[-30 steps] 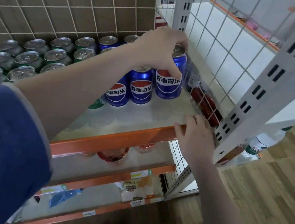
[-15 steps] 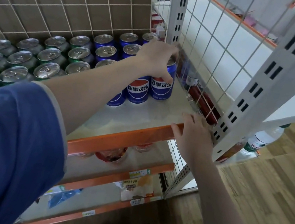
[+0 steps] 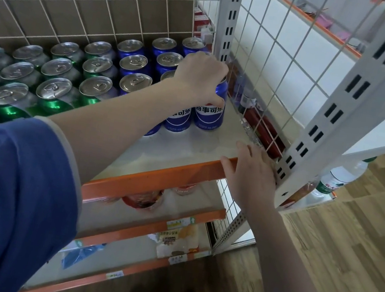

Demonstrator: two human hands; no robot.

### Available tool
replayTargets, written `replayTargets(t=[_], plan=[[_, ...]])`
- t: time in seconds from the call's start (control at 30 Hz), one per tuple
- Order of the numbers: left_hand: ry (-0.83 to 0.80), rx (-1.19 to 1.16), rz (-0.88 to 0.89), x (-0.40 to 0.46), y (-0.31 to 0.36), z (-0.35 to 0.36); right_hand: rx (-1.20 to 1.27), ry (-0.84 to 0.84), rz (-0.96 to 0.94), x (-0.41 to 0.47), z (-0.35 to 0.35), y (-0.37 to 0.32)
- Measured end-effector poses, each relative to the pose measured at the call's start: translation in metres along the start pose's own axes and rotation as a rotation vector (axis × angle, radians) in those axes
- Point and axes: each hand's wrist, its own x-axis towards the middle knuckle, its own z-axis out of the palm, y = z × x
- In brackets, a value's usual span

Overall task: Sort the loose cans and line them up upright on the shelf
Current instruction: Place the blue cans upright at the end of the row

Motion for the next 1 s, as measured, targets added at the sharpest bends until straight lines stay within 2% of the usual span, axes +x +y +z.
replayTargets(t=[0.27, 0.4, 0.5, 0.83, 1.0], plan=[[0.037, 0.132, -0.061, -0.005, 0.012, 0.001, -0.012, 0.010, -0.013, 0.000, 0.002, 0.001], [0.070, 0.125, -0.105, -0.013, 0.017, 0.011, -0.004, 0.026, -0.023, -0.001, 0.002, 0.002], [0.106, 0.094, -0.084, -0.015, 0.015, 0.017, 0.000, 0.037, -0.035, -0.002, 0.001, 0.003], [0.021, -0.087, 0.047, -0.013, -0.010, 0.016, 0.011, 0.023, -0.015, -0.003, 0.000, 0.000], [0.011, -0.039, 0.097, -0.012, -0.012, 0.013, -0.014, 0.038, -0.025, -0.003, -0.001, 0.000]])
